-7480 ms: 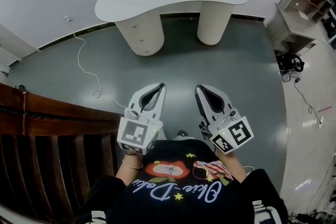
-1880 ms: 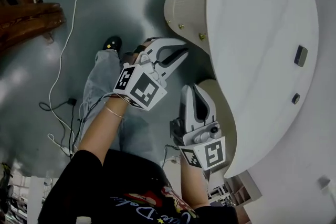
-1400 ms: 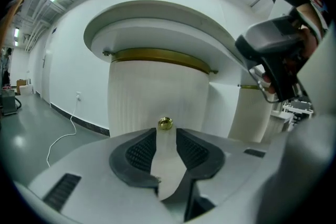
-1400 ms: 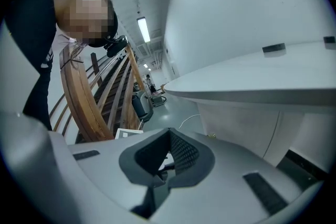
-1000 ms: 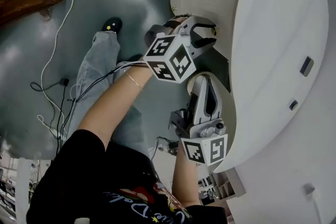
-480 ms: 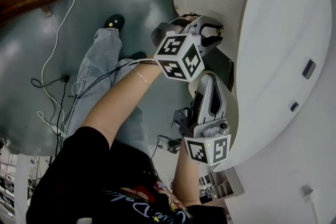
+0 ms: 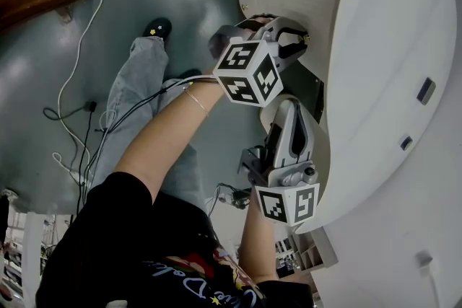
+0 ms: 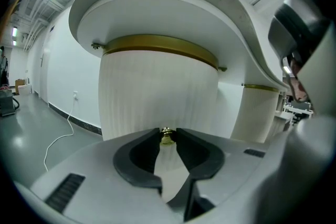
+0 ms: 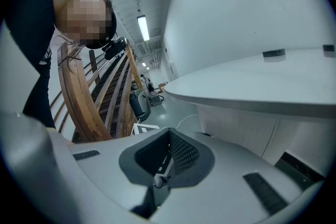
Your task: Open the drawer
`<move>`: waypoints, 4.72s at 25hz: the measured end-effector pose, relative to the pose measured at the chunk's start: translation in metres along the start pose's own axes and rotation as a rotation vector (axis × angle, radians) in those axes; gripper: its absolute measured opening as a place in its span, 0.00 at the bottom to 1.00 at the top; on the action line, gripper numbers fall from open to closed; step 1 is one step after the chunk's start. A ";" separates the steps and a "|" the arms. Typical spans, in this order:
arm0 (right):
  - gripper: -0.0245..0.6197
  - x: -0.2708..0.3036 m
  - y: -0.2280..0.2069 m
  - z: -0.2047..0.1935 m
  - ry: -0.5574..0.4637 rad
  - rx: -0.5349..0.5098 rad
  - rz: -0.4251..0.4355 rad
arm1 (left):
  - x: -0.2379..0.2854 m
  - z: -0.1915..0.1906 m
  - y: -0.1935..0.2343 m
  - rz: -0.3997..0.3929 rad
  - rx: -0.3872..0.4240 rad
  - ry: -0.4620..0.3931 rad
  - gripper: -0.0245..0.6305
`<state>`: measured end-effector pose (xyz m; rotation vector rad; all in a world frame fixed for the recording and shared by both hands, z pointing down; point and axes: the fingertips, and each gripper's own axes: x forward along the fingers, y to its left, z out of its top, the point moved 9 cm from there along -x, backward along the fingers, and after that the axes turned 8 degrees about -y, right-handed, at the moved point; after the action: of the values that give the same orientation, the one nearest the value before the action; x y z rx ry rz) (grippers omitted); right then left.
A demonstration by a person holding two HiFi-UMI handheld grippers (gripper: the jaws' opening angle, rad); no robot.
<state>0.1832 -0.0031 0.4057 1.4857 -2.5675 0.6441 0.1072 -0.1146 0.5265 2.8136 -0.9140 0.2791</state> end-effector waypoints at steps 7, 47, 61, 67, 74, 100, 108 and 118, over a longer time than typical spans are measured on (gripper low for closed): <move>0.03 -0.001 -0.003 0.001 -0.002 -0.013 -0.014 | 0.000 -0.001 0.002 -0.012 -0.009 0.009 0.18; 0.03 0.004 -0.004 0.001 0.012 -0.006 -0.025 | -0.039 -0.012 -0.002 -0.039 -0.039 0.011 0.18; 0.03 0.001 0.007 0.005 -0.008 -0.009 -0.018 | -0.053 -0.011 -0.007 -0.029 -0.042 0.027 0.18; 0.03 -0.002 0.007 0.005 -0.015 -0.017 -0.016 | -0.057 -0.015 -0.007 -0.031 -0.038 0.031 0.18; 0.03 -0.007 0.006 0.003 -0.018 -0.023 0.001 | -0.064 -0.017 -0.007 -0.026 -0.036 0.030 0.18; 0.03 -0.048 0.020 -0.003 -0.065 0.004 -0.082 | -0.116 -0.023 -0.025 -0.003 -0.057 0.094 0.19; 0.03 -0.049 0.040 -0.011 -0.088 0.017 -0.131 | -0.136 -0.030 -0.024 -0.016 -0.074 0.102 0.18; 0.03 -0.057 0.046 -0.008 -0.102 0.022 -0.163 | -0.149 -0.031 -0.027 -0.017 -0.092 0.117 0.19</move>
<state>0.1730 0.0655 0.3817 1.7560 -2.4825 0.5922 0.0004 -0.0025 0.5196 2.6879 -0.8539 0.3846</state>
